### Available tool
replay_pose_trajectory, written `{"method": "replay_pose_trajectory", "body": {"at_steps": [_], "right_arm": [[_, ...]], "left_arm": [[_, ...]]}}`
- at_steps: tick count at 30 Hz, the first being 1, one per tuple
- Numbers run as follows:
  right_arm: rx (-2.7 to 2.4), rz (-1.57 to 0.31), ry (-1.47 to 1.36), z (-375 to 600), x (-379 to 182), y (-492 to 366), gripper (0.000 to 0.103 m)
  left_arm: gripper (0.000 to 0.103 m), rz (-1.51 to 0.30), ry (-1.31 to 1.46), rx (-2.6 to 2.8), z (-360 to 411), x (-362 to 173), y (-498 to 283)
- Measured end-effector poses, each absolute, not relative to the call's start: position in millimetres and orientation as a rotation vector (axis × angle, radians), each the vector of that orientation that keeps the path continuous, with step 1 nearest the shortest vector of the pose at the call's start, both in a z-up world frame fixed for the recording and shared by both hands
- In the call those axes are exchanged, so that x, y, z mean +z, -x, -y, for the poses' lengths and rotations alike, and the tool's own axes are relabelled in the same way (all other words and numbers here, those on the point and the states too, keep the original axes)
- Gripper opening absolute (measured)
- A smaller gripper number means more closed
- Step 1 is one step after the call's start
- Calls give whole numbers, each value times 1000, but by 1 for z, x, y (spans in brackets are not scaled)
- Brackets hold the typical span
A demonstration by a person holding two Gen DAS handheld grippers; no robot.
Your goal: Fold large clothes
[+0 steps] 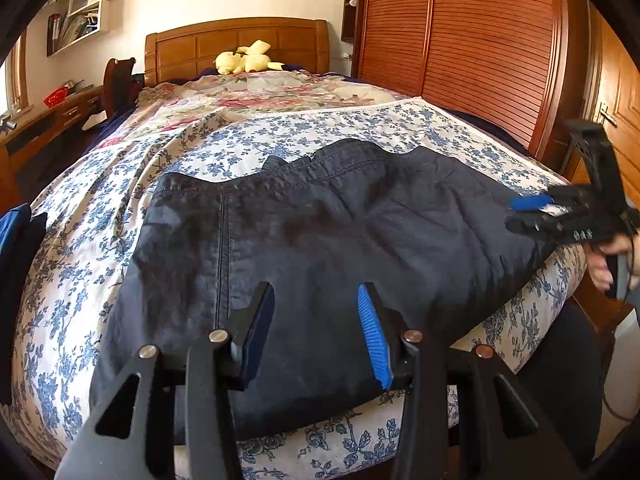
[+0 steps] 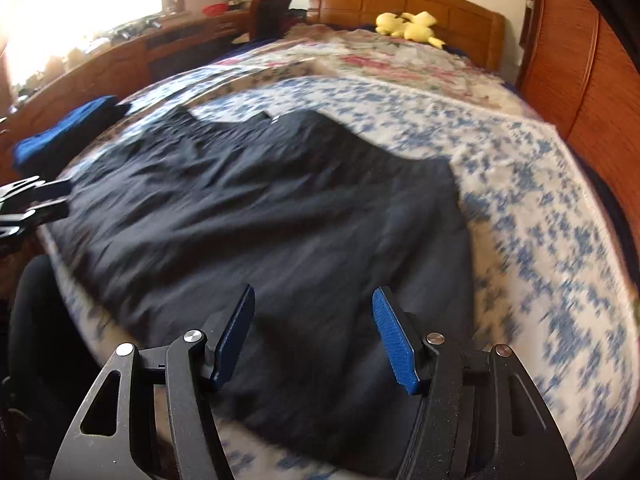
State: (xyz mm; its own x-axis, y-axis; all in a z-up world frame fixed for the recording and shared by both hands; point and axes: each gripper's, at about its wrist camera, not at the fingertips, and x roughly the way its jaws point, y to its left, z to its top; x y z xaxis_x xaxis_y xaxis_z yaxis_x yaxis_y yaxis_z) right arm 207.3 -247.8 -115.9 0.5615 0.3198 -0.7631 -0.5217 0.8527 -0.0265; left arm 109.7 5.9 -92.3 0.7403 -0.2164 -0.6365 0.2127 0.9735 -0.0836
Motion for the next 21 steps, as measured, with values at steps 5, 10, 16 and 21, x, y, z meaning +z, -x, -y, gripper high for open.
{"method": "replay_pose_trajectory", "body": {"at_steps": [5,10,16,21], "right_arm": [[488,-861,204,251,-140,-193,63],[468,-826,246,248,-157,-185,64],[431,-817,241,245,-139,-184,64],[475,-751,237,223,-121,-174,64]], "left_arm": [[42,-699,20,-216,-8,-95,-109],[42,-711,19,-206,-10,-97,-108],[42,-709,17,-191,-13,-94,-101],[42,-695,21,-178,-19,-89,-97]]}}
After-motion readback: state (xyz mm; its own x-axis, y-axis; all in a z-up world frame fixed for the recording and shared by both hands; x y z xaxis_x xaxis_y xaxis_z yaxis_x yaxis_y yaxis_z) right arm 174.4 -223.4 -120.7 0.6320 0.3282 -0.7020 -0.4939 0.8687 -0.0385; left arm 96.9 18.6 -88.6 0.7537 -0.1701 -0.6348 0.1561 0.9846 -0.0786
